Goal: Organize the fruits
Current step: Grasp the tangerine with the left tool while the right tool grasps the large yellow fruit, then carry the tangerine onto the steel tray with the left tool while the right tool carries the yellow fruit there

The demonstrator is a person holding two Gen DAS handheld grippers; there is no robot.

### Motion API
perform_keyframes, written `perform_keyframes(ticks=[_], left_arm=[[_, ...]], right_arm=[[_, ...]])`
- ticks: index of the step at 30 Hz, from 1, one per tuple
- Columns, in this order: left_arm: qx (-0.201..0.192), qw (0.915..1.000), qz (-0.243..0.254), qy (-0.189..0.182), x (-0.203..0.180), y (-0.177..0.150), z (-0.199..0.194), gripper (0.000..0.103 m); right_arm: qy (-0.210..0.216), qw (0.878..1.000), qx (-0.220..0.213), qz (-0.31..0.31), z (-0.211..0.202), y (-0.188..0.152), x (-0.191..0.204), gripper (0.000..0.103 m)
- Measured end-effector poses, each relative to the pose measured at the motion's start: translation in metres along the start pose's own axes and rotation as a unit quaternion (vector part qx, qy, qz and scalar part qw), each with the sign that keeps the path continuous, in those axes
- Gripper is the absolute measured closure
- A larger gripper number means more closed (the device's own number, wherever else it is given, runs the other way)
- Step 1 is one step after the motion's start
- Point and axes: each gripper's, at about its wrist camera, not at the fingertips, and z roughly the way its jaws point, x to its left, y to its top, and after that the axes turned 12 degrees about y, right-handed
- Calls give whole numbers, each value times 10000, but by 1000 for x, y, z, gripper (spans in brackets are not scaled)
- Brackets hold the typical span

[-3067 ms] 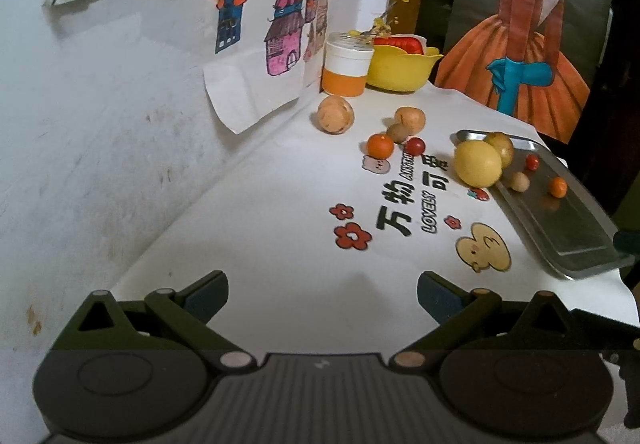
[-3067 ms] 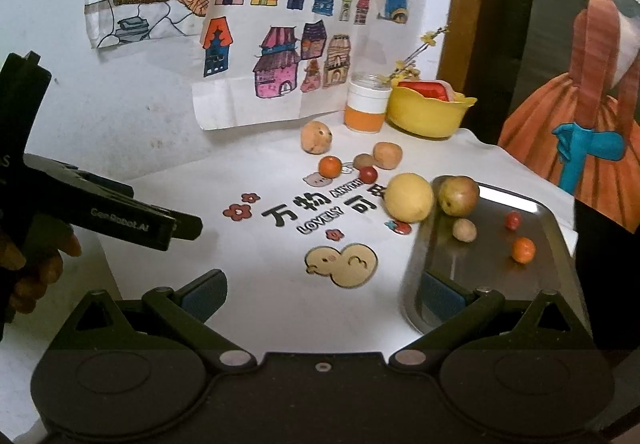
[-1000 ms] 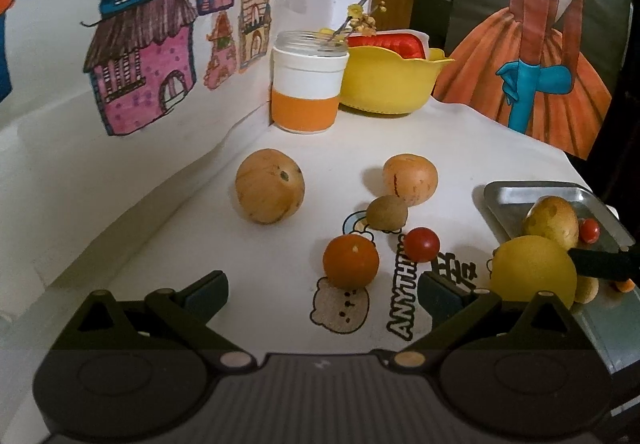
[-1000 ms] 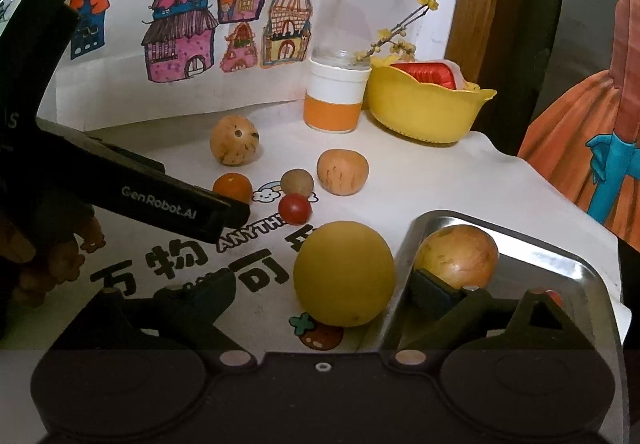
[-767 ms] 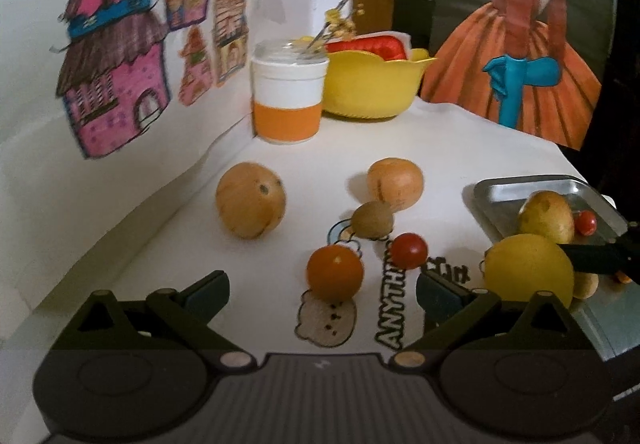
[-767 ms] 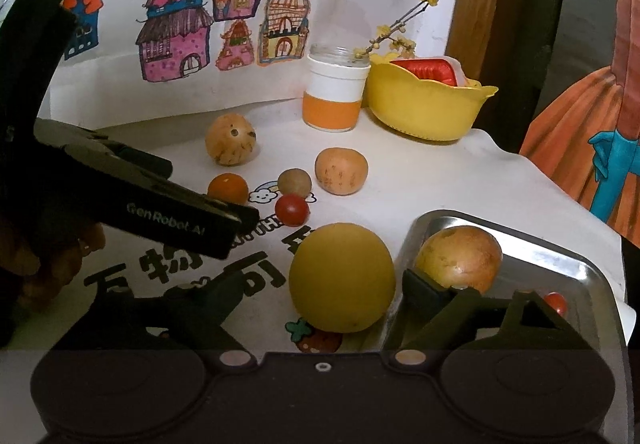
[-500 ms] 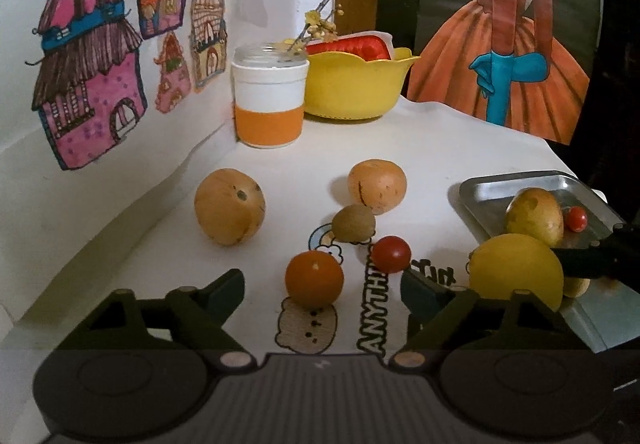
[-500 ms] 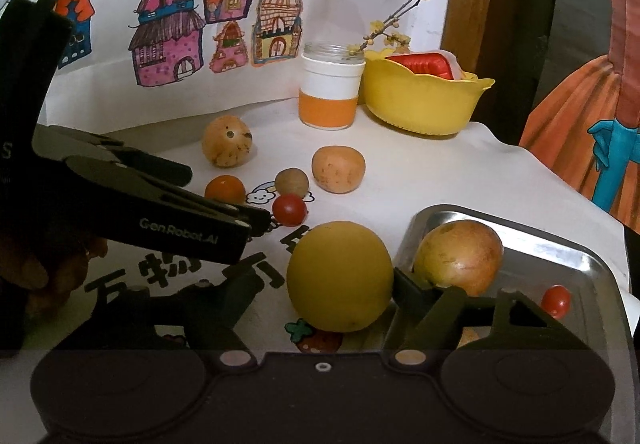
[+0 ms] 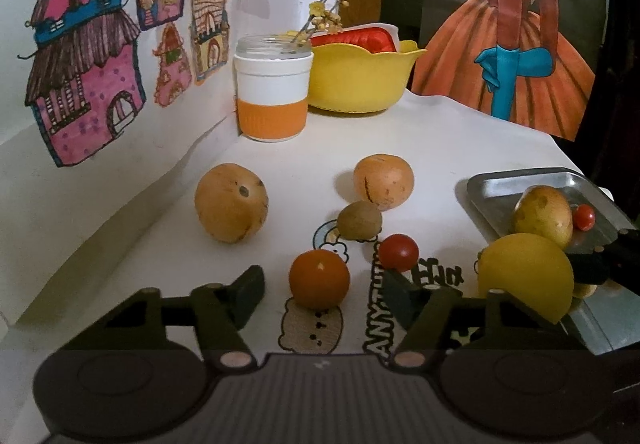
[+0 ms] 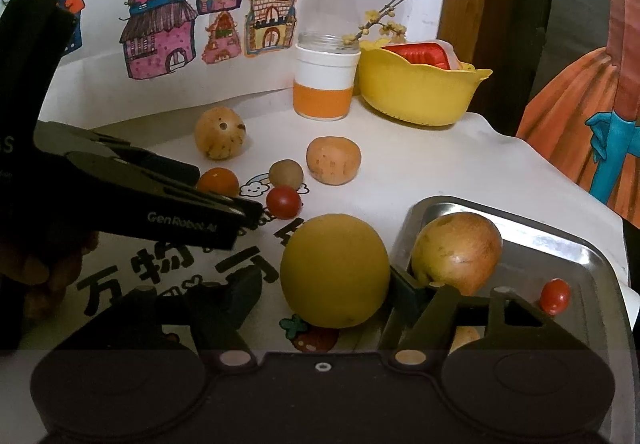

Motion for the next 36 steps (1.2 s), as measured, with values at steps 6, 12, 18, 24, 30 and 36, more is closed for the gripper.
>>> perform_keyframes(ticks=[6,12,18,24,30,36], left_arm=[[-19,10000,-8,98,3,-1,-2,50],[-44,9999,40,82,0,-3,-6,69],[12,10000,89,-41,-3,-9,-17,69],[63,9998,128,-128,-3,-16,-30,70],[135,9995,192,-205,-5,-23,-43,70],[197,9991,201,-302,-8,-29,-54,70]], right_arm=[[-20,10000,-14,21,1,0,0,35],[-11,9999,-43,93,3,1,-2,35],[-92,9998,-103,169,4,2,-4,44],[-63,9998,-136,165,1,0,0,45],[123,9997,-138,176,-13,-8,8,45],[202,9991,-224,297,-31,-19,11,45]])
